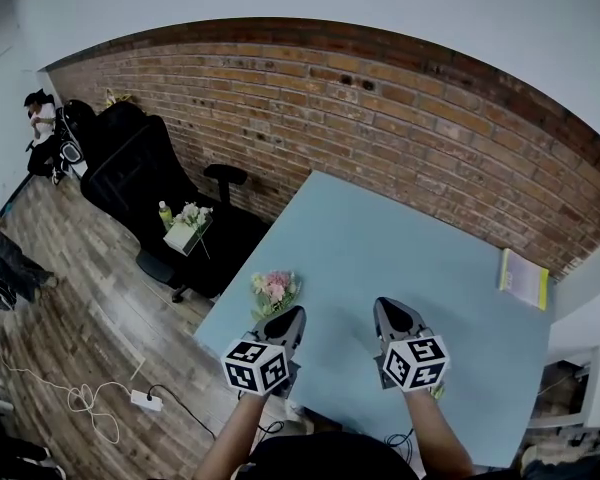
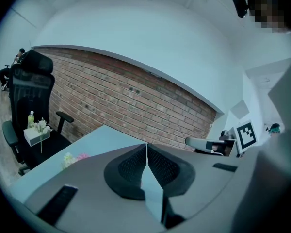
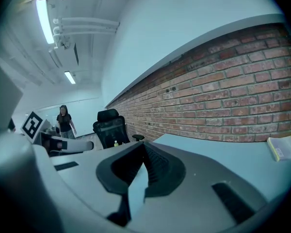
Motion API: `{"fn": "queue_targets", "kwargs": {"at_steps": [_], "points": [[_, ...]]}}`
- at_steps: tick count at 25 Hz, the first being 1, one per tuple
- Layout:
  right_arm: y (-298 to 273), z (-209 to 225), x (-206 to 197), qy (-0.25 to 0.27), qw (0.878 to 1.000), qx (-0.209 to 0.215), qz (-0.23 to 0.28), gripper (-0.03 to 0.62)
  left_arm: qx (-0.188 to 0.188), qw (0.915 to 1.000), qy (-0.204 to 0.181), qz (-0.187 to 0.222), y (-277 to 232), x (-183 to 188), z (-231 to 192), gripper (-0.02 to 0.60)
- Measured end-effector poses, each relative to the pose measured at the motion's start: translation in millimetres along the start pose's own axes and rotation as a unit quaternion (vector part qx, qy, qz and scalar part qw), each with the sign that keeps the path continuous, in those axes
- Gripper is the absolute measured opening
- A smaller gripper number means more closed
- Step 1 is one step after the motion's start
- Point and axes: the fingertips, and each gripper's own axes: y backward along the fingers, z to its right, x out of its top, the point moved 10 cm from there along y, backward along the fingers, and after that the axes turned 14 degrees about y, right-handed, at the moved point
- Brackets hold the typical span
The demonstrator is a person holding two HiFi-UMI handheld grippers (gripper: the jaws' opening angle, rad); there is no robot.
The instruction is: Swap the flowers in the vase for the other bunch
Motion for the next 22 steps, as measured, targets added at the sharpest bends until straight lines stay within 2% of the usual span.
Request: {"fn": "queue_targets", "kwargs": {"at_steps": [14,22], "points": [[-57,-22,9,-0.003,1.0,-0.01,-0.021,0.014,0.037,0.9985,0.025,-0.032,-8,28,-72,0.003],[-75,-17,1,-0.009,0.999,-0.021,-0.041,0.014,0.069,0.9952,0.035,-0.06,-28,29,-104,0.058]]}}
